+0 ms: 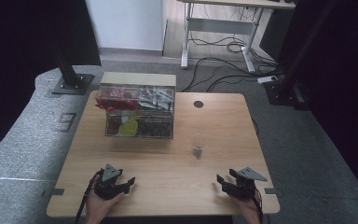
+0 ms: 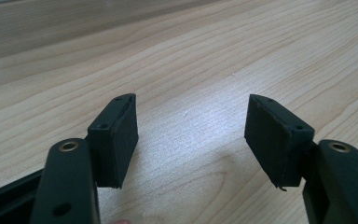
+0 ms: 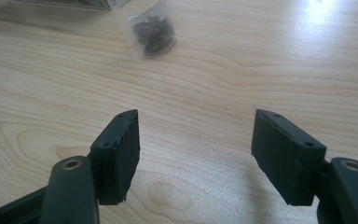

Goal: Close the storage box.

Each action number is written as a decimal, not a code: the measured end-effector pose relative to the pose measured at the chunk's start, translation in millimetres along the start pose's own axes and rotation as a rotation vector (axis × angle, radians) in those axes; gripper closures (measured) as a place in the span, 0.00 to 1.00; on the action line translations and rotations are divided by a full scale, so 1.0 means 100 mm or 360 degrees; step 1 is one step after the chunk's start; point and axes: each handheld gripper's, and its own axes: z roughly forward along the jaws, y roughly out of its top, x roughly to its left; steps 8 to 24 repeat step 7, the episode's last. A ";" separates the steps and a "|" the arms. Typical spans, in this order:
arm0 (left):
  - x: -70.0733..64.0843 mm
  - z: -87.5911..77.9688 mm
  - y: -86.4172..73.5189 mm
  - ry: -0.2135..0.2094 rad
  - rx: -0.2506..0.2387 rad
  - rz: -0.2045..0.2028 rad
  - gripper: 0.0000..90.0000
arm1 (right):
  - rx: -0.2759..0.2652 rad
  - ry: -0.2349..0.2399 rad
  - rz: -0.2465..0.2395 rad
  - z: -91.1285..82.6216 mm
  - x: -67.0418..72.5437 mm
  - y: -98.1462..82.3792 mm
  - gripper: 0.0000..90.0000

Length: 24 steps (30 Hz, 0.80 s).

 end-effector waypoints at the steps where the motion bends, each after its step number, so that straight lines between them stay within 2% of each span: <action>1: 0.00 0.00 0.00 0.0003 0.0001 -0.0003 0.39 | 0.0000 0.0000 0.0001 0.00 0.00 0.00 0.36; 7: 0.05 -0.02 -0.02 0.0028 -0.0028 -0.0035 0.39 | 0.0001 0.0001 0.0001 0.00 0.00 0.00 0.36; 24: 0.05 -0.02 -0.02 0.0028 -0.0028 -0.0035 0.39 | 0.0001 0.0001 0.0001 0.00 0.00 0.00 0.36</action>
